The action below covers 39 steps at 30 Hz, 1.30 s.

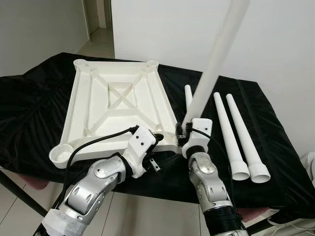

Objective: Building children table

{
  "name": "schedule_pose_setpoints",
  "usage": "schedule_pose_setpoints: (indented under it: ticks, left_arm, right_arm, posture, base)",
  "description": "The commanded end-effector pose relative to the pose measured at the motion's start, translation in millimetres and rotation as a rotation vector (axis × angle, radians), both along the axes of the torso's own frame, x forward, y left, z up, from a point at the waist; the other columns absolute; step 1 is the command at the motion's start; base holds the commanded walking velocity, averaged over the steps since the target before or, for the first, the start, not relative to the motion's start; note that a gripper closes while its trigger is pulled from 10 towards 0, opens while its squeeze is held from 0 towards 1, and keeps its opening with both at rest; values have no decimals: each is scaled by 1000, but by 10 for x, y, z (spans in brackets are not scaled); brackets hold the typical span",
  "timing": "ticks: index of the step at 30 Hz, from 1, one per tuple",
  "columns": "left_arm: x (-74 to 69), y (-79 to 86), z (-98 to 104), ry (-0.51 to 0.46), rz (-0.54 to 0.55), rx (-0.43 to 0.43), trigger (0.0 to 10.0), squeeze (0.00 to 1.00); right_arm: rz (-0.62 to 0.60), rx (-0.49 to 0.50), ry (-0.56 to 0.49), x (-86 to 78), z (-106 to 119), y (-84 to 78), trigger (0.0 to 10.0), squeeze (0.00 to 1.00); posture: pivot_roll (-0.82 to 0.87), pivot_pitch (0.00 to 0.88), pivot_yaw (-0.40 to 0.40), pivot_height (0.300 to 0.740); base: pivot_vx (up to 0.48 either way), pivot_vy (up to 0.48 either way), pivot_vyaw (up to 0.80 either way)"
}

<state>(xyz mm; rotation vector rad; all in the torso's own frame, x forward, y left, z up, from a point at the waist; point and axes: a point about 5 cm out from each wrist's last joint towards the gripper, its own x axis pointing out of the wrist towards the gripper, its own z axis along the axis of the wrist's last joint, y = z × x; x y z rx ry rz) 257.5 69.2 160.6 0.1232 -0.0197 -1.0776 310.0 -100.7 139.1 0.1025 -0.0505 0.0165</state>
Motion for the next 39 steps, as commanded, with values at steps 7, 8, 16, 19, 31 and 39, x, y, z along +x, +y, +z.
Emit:
schedule_pose_setpoints:
  ticks: [7, 8, 16, 19, 31, 39]
  left_arm:
    - [-7, -29, 10, -8, -87, 9, 10000, 0]
    - [-7, -29, 10, -8, -87, 9, 10000, 0]
    - [-25, -55, 12, -6, -81, -3, 10000, 0]
    - [-33, -64, 8, -5, -82, -5, 10000, 0]
    - [-9, -103, 23, -11, -103, -7, 10000, 0]
    - [-2, -106, 40, -16, -101, -9, 10000, 0]
  right_arm:
    - [33, 59, -27, -58, 22, 104, 10000, 1000]
    - [33, 59, -27, -58, 22, 104, 10000, 1000]
    - [174, -9, -53, -23, 63, 35, 10000, 0]
    - [216, -20, -47, -5, 49, -16, 10000, 0]
    - [497, -121, -18, 172, -34, -186, 10000, 0]
    - [553, -165, 1, 284, -62, -253, 0, 0]
  posture:
    - [-71, 0, -61, 740]
    - [-71, 0, -61, 740]
    - [-73, 0, -67, 740]
    - [-76, 0, -66, 740]
    - [-85, 0, -49, 740]
    - [-72, 0, -47, 740]
  base:
    - [0, 0, 0]
    - [0, 0, 0]
    - [0, 0, 0]
    - [0, 0, 0]
    - [0, 0, 0]
    - [0, 0, 0]
